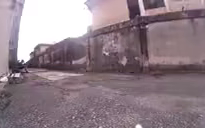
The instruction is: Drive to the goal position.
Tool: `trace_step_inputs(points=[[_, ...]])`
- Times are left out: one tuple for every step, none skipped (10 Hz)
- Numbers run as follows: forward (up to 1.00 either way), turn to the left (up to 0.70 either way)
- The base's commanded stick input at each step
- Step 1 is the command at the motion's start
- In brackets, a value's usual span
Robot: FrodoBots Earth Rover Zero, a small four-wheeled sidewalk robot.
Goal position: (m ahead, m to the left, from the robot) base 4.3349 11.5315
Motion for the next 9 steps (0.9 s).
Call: trace_step_inputs(points=[[0.85,0.00],[0.85,0.00],[0.85,0.00],[0.85,0.00],[0.85,0.01],[0.85,0.09],[0.85,0.17],[0.85,0.23],[0.85,0.32]])
